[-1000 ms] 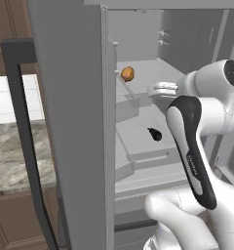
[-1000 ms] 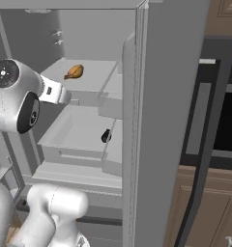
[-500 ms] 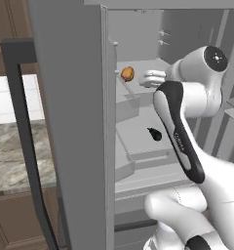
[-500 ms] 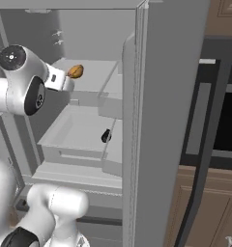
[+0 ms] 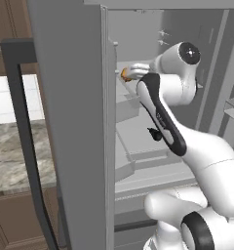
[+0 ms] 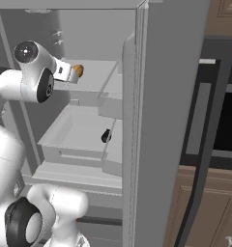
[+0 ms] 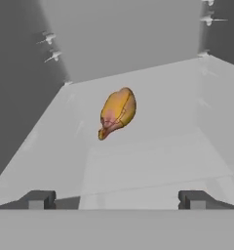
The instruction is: Place one eggplant and one chicken drumstick in each tupperware on the nearby counter, to pack two identical lunches.
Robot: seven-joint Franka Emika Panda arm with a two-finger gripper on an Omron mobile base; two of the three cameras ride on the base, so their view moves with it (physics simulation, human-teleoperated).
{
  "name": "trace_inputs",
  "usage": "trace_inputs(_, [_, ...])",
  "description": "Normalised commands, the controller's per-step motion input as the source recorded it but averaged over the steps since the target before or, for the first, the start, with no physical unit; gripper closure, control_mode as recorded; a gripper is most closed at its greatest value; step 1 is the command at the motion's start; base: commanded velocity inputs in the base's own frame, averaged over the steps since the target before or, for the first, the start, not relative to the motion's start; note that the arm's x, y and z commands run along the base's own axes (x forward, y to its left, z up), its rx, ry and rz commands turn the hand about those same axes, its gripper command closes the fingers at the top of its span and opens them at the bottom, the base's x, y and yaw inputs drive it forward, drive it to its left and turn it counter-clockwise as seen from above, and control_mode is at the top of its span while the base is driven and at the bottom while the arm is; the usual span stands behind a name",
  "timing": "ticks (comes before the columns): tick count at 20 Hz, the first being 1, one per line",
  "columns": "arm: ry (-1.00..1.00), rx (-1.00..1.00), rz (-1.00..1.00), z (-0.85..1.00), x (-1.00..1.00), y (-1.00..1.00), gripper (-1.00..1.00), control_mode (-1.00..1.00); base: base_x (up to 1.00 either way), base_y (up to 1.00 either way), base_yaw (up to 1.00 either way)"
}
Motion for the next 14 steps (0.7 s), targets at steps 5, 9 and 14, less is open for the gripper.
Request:
trace_inputs(5, [0.00,0.00,-0.01,-0.04,0.59,0.00,-1.00,-1.00,0.00,0.00,0.00])
trace_inputs(9, [0.00,0.00,-0.03,-0.15,0.47,0.00,-1.00,-1.00,0.00,0.00,0.00])
trace_inputs(14, [0.02,0.00,-0.04,-0.15,0.45,0.02,-1.00,-1.00,0.00,0.00,0.00])
